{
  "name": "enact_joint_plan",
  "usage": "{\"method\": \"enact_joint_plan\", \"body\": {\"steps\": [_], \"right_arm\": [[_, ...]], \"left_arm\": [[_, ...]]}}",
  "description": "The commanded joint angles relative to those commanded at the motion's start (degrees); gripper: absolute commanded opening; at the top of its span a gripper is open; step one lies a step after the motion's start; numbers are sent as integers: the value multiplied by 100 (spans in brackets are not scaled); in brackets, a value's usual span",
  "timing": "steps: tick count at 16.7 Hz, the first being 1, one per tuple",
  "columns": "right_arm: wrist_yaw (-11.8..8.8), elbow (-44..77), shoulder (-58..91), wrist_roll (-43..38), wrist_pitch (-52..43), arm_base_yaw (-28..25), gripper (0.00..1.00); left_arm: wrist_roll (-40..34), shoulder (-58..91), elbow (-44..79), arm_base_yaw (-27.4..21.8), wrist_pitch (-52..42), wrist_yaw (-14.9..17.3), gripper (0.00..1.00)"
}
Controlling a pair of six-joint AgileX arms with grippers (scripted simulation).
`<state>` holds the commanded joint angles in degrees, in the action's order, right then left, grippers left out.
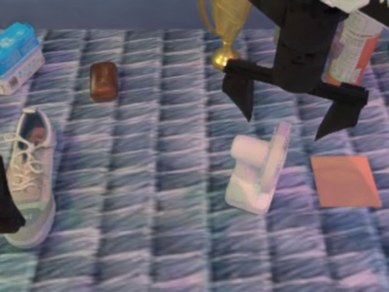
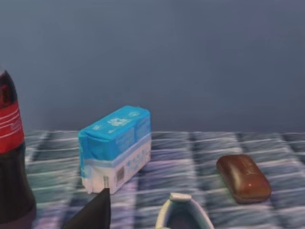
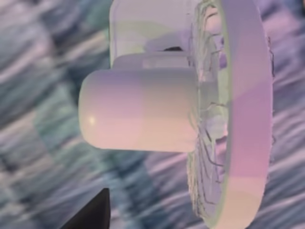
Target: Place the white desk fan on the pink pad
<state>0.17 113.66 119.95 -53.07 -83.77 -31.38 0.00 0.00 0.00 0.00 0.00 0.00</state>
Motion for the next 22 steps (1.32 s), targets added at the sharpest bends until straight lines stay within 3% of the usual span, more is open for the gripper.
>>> {"method": "enact_joint_plan", "body": {"steps": [15,22], "right_arm": [[0,-1192,-38,-9,1154,-9,100],[0,-1192,-38,-9,1154,-9,47]], "left_arm": [[0,0,0,0,0,0,100],[0,0,0,0,0,0,100]]}}
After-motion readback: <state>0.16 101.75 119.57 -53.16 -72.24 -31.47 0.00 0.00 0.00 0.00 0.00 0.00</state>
